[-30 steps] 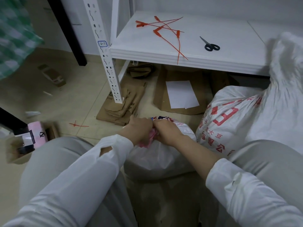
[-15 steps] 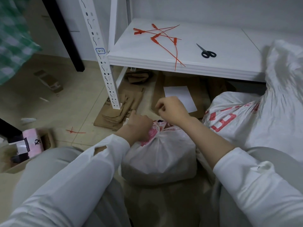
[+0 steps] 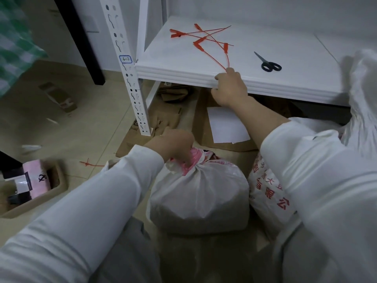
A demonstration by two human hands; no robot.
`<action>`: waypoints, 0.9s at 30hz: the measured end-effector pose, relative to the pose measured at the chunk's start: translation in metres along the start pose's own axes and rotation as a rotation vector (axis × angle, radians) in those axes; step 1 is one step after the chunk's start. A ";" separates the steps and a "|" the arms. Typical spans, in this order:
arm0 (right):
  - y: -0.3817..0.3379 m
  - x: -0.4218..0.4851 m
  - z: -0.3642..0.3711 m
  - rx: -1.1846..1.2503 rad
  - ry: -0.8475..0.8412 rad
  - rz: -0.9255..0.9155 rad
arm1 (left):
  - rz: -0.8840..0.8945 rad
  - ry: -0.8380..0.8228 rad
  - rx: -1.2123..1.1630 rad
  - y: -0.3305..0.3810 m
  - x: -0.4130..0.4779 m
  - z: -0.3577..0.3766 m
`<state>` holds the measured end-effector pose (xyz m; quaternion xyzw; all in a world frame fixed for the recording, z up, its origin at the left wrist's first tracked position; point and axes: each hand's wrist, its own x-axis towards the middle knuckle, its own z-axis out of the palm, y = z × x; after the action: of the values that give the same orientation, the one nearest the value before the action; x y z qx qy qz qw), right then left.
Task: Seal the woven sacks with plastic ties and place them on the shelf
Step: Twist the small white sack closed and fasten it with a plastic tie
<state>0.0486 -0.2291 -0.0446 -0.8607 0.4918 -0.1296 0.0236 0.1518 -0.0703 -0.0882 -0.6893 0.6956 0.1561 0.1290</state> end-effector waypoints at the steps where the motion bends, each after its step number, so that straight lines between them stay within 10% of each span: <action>1: 0.003 0.000 0.000 -0.030 -0.021 -0.004 | 0.005 0.003 0.000 0.001 0.001 0.001; 10: 0.013 0.012 -0.010 -0.086 0.073 0.135 | 0.013 0.003 -0.007 0.004 -0.002 -0.001; 18: 0.017 0.016 -0.027 0.355 0.345 0.440 | 0.005 0.001 -0.003 0.010 0.002 -0.004; 27: 0.015 -0.011 -0.040 0.473 0.550 0.260 | 0.013 0.046 0.084 0.017 -0.006 0.002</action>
<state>0.0202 -0.2238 -0.0104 -0.6949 0.5414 -0.4614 0.1051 0.1351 -0.0642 -0.0874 -0.6821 0.7088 0.1119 0.1408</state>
